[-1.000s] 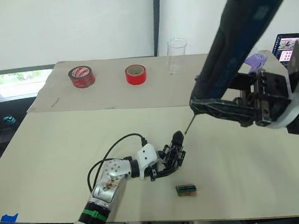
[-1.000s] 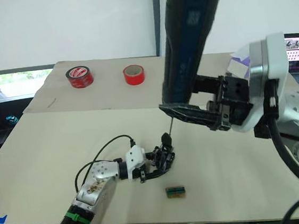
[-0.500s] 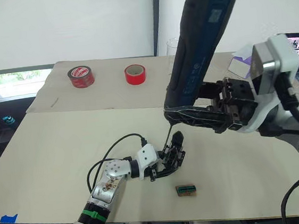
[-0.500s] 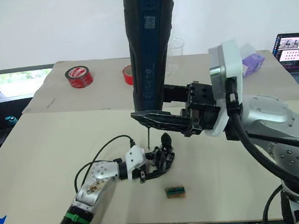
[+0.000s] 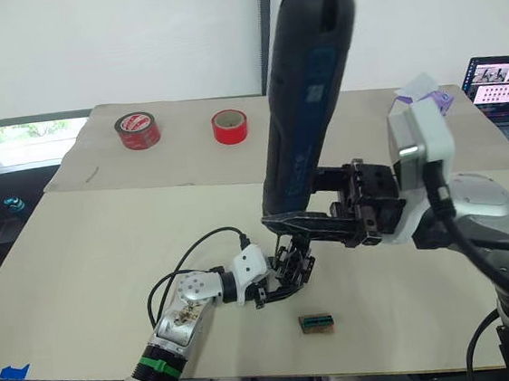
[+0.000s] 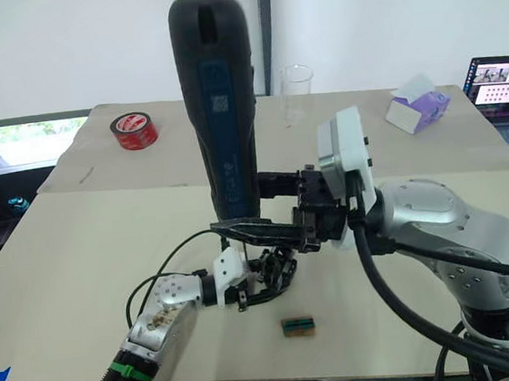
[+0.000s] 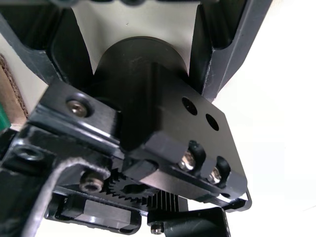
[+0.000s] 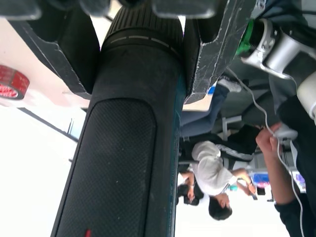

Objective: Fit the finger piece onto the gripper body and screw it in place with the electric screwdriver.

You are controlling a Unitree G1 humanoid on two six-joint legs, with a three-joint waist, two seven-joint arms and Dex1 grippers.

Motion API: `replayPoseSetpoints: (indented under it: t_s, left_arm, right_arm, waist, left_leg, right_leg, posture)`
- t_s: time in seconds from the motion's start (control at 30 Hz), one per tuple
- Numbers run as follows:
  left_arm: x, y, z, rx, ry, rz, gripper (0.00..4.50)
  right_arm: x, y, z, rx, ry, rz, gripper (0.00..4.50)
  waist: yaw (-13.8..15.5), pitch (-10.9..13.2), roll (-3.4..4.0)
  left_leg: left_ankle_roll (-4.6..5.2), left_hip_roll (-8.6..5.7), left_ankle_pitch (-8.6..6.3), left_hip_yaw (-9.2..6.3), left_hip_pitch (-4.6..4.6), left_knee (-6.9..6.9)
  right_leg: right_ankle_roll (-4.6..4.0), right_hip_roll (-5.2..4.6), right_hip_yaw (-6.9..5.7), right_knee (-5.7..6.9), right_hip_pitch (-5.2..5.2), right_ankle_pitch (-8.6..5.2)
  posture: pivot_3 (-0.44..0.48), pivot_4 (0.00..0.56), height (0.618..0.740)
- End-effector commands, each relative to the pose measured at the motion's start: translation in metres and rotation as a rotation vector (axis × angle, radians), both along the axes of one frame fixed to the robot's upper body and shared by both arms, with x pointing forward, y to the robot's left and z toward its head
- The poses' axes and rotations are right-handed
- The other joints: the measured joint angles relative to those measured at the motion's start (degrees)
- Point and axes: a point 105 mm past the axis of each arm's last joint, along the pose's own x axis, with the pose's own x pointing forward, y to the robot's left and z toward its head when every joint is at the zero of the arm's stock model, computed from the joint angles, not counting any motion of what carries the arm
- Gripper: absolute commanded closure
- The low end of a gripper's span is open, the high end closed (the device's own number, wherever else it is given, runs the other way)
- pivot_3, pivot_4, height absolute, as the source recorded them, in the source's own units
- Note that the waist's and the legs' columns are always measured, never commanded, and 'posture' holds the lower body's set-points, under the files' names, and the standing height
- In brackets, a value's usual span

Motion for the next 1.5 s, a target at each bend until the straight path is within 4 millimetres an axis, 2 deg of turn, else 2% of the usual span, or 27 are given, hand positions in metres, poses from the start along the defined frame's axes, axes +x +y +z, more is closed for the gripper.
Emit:
replayPoseSetpoints:
  t_s: [0.03, 0.7, 1.5]
  left_arm:
    - [-0.006, 0.003, -0.018, 0.051, 0.069, 0.007, 2.2]
    - [-0.007, 0.005, -0.02, 0.062, 0.078, 0.009, 2.2]
    - [-0.009, 0.004, -0.019, 0.065, 0.081, 0.006, 2.2]
  right_arm:
    - [-0.002, 0.0, 0.007, 0.012, -0.066, -0.002, 2.57]
    - [0.008, 0.003, -0.008, -0.028, -0.052, -0.013, 2.57]
    - [0.009, 0.002, -0.021, -0.05, -0.029, -0.042, 2.57]
  waist:
    - [0.0, 0.0, 0.0]
    - [-0.1, 0.0, 0.0]
    - [-0.2, 0.0, 0.0]
  left_leg:
    - [0.0, 0.0, 0.0, 0.0, -0.02, 0.0]
    - [-0.01, 0.02, 0.0, -0.01, -0.07, 0.0]
    - [-0.01, 0.03, 0.0, -0.02, -0.11, -0.02]
  right_leg:
    - [0.0, 0.0, 0.0, 0.0, -0.01, 0.0]
    - [0.0, 0.01, -0.03, 0.0, -0.07, 0.0]
    - [0.0, 0.02, -0.04, -0.02, -0.12, 0.0]
  posture:
    - [0.0, 0.15, 0.74]
    - [0.0, 0.15, 0.74]
    - [0.0, 0.15, 0.74]
